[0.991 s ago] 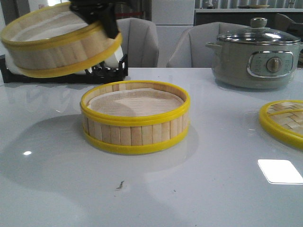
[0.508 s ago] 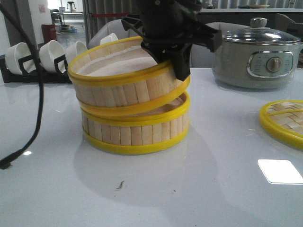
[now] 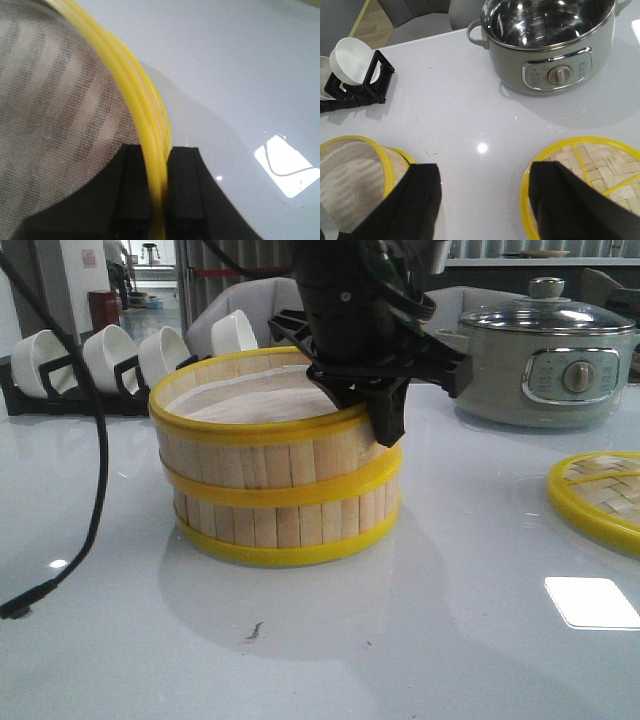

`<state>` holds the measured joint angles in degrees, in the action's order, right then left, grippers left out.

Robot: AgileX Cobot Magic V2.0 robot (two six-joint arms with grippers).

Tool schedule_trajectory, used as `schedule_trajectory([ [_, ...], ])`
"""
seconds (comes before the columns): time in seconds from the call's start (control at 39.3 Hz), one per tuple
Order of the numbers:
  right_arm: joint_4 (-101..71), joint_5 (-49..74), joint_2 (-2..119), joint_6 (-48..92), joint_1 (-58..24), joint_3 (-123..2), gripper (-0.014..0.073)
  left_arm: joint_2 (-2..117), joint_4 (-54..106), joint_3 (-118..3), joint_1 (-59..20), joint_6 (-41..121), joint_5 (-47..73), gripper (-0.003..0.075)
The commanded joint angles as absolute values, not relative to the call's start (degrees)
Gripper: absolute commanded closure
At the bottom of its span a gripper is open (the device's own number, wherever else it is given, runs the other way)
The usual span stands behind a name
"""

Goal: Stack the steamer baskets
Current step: 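Lower the basket onto the center basket and open the left gripper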

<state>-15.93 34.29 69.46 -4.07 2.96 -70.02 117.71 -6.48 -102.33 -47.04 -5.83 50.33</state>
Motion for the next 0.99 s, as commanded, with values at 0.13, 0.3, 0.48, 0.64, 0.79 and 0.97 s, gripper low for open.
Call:
schedule_trajectory([
  [0.13, -16.49, 30.07, 68.28, -3.95, 2.86, -72.02, 0.0097, 114.43, -8.22, -104.73, -47.55, -5.47, 44.05, 0.0634],
  [0.3, -16.49, 30.07, 68.39, -3.95, 2.86, -72.02, 0.0097, 114.43, -9.09, -104.73, -47.55, -5.47, 43.41, 0.0634],
  [0.48, -16.49, 30.13, 68.78, -3.95, 2.86, -72.02, 0.0097, 114.43, -10.09, -104.73, -47.55, -5.47, 43.41, 0.0634],
  [0.64, -16.49, 30.29, 68.96, -3.95, 2.86, -72.02, 0.0097, 114.43, -10.09, -104.73, -47.55, -5.47, 43.41, 0.0634],
  [0.79, -16.49, 30.41, 68.96, -3.95, 2.86, -72.02, 0.0097, 114.43, -10.09, -104.73, -47.55, -5.47, 43.41, 0.0634],
  [0.97, -16.49, 30.41, 68.96, -3.95, 2.86, -72.02, 0.0097, 114.43, -10.09, -104.73, -47.55, -5.47, 43.41, 0.0634],
])
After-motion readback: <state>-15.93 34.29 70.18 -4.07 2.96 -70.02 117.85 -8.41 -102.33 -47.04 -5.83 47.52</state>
